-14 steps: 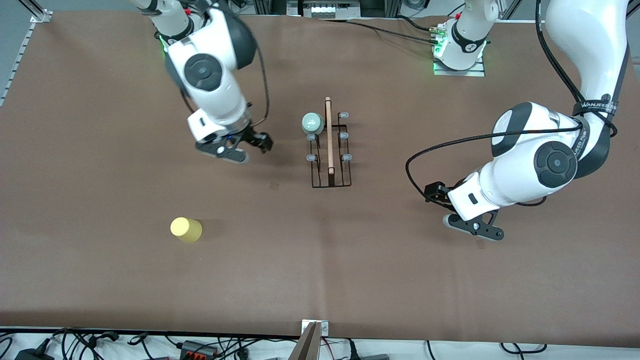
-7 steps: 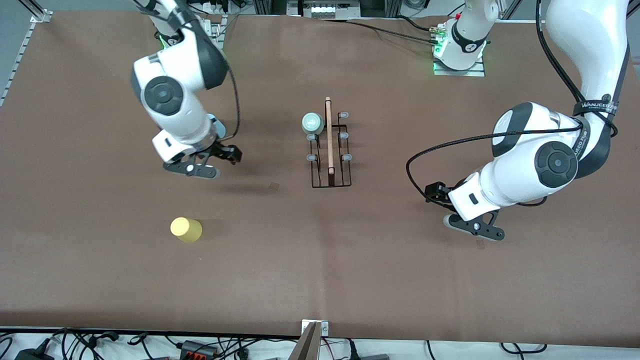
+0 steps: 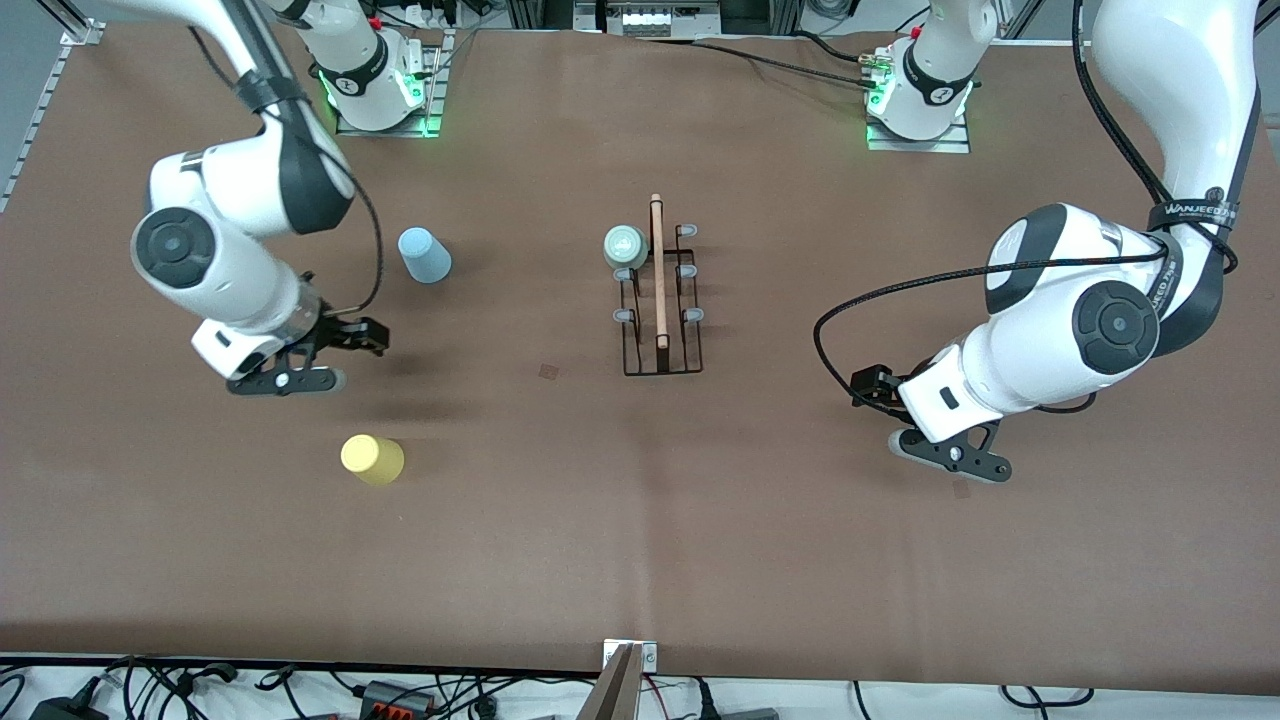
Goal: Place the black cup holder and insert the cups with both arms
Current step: 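Withdraw the right gripper from the rack toward the yellow cup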
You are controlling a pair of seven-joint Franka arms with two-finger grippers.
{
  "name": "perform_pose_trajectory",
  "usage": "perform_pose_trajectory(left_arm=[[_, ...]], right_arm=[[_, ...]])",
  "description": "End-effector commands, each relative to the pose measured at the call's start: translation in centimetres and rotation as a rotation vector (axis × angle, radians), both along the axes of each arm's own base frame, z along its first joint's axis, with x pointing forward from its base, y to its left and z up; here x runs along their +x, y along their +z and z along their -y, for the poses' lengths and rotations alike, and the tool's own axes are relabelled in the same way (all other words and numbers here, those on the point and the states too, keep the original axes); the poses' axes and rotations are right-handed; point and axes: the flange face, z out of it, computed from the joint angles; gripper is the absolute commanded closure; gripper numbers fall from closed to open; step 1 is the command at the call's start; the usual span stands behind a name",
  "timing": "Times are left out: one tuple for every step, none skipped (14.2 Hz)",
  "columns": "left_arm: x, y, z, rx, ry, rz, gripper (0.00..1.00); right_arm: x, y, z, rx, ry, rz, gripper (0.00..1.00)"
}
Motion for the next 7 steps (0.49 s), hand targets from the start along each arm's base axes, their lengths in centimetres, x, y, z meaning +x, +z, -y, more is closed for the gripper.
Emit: perform_pose_trajectory(left_arm=[[-0.3, 2.3, -0.8, 0.010, -0.006, 0.030, 0.00], [-0.7, 3.5, -1.0, 0.024, -0.009, 0.034, 0.00], [-1.2, 4.6, -1.5, 0.069, -0.032, 0.025, 0.00], [-1.9, 5.9, -1.9, 0.132, -0.063, 0.030, 0.00], [-2.5, 7.2, -2.0, 0.165, -0.073, 0.033, 0.00], [-3.2, 8.6, -2.2, 0.184, -0.072, 0.029, 0.00], [-3.9, 9.8, -2.2, 0.201, -0.073, 0.022, 0.00]], right_arm=[[2.5, -1.0, 2.7, 0.018, 0.084, 0.009, 0.00], [3.2, -1.7, 4.1, 0.009, 0.095, 0.012, 0.00], [3.9, -2.5, 5.4, -0.004, 0.099, 0.033, 0.00], [4.5, -3.6, 6.4, 0.007, 0.079, 0.043, 0.00], [5.0, -4.3, 6.3, 0.019, 0.070, 0.067, 0.00], [5.4, -4.6, 5.9, 0.029, 0.067, 0.098, 0.00], [5.9, -5.0, 5.2, 0.040, 0.074, 0.127, 0.00]])
